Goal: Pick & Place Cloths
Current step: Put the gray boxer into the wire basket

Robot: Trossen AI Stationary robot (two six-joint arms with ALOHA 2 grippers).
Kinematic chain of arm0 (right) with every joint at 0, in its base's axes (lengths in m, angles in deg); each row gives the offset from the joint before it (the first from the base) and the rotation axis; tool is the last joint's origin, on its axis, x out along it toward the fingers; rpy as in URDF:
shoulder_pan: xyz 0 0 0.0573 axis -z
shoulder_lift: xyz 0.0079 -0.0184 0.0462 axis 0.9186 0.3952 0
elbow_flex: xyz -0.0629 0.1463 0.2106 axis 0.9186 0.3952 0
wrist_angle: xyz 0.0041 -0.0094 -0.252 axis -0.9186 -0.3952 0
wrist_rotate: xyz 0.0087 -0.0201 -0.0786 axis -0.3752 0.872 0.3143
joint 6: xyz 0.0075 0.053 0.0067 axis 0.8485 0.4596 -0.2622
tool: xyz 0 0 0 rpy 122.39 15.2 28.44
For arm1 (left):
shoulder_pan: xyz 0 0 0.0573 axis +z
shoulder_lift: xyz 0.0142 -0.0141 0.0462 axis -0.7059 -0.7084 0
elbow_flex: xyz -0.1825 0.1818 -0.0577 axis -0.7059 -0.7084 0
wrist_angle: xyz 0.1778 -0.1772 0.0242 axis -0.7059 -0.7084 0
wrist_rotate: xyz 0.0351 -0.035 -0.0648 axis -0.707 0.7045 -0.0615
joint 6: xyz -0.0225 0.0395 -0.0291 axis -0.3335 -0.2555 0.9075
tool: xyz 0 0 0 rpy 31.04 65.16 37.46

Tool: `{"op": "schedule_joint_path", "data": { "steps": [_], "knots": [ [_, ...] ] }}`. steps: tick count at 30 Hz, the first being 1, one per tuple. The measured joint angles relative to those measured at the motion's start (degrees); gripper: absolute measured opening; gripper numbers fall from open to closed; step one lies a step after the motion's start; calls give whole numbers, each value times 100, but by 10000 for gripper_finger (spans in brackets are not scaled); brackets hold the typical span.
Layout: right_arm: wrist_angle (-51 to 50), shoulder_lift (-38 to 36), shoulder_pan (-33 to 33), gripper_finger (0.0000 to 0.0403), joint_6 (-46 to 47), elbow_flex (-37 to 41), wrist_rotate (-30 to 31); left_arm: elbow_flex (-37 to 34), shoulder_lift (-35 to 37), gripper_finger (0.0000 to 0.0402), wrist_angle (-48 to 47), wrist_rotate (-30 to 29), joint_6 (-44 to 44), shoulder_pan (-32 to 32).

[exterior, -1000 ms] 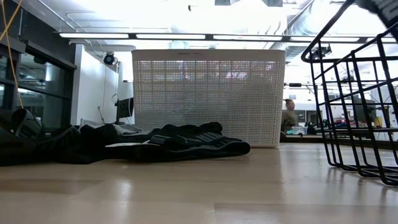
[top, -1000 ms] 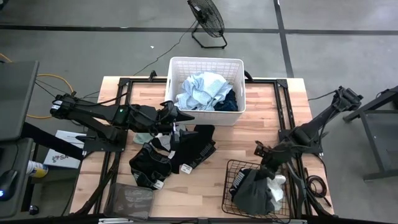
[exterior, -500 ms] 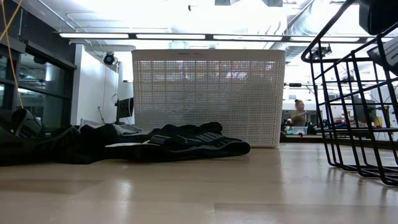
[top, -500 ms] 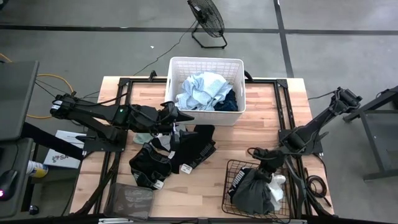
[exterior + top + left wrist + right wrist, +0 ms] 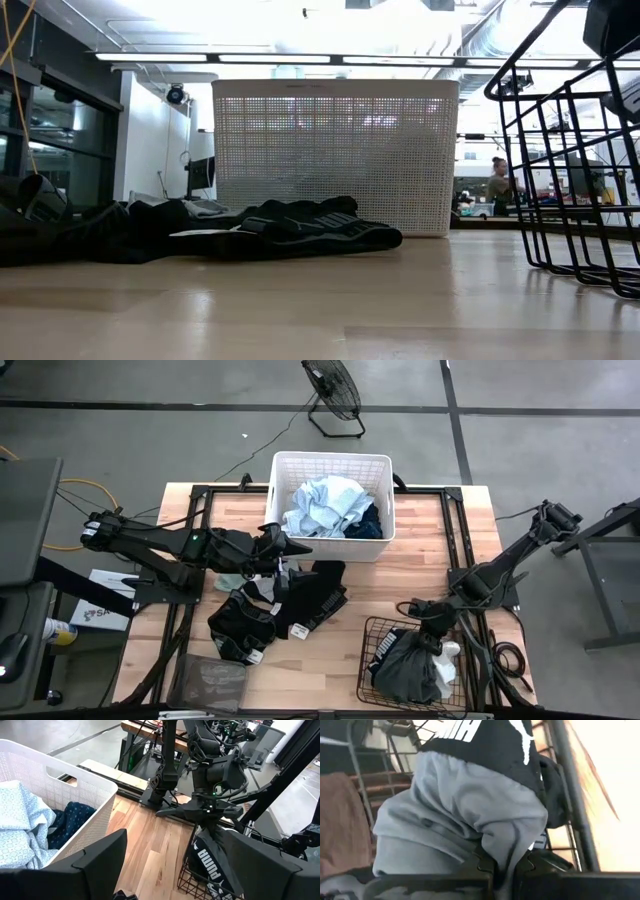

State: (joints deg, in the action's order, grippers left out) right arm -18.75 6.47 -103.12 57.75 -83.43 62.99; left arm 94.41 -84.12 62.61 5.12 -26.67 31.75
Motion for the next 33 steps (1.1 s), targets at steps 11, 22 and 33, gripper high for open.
{"op": "schedule_joint_path", "data": {
  "steps": [11, 22, 33],
  "knots": [
    [298, 2, 0, 5, -1172, -236, -19, 1, 0, 328, 0, 217, 4, 2],
    [-522, 350, -46, 4, -2666, -1175, 522, 2, 0, 328, 0, 498, 61, 0],
    [-2361, 1816, -588, 4, -4280, -2523, 1242, 2, 0, 328, 0, 496, 68, 2]
  ]
}}
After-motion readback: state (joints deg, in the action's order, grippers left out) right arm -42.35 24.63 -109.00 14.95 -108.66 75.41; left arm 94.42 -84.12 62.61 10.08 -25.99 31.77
